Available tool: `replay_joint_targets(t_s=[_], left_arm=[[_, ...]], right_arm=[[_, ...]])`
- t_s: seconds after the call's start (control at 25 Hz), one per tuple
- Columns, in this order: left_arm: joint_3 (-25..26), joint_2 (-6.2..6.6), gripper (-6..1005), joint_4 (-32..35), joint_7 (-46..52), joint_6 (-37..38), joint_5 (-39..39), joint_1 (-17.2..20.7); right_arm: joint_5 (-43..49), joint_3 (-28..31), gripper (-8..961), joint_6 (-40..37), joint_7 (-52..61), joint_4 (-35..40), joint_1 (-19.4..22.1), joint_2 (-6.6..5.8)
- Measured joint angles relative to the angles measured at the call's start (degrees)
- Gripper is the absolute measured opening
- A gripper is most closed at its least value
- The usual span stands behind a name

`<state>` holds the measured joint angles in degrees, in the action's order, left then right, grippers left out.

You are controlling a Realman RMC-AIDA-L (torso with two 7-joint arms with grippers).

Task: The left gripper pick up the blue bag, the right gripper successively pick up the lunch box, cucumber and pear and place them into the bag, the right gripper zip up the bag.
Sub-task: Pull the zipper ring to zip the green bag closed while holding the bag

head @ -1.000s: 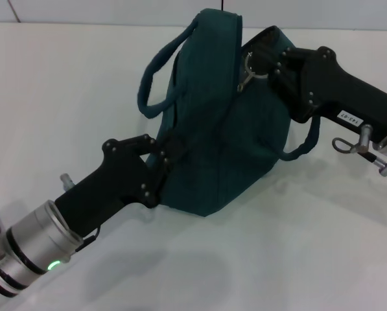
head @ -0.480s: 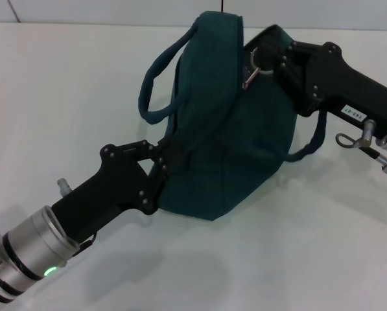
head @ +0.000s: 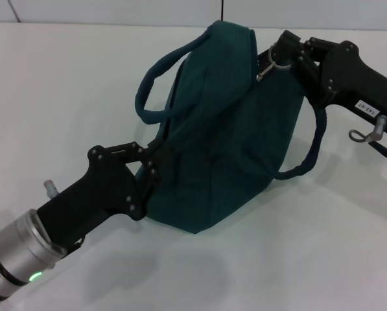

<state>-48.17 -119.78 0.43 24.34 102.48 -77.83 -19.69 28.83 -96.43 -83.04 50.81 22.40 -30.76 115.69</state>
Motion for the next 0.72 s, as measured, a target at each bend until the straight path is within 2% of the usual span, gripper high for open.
replay_joint_targets(t_s=[0.44, 0.72], left_arm=[[0.0, 0.38, 50, 0.3, 0.0, 1.0, 0.0, 0.8], [0.7, 0.22, 48, 1.6, 0.6, 1.0, 1.1, 1.6]], right_arm=[[0.2, 0.9, 16, -0.9, -0.6, -0.1, 0.8, -0.04], [2.1, -0.3, 16, -9.4, -0.5, -0.2, 2.2, -0.13]])
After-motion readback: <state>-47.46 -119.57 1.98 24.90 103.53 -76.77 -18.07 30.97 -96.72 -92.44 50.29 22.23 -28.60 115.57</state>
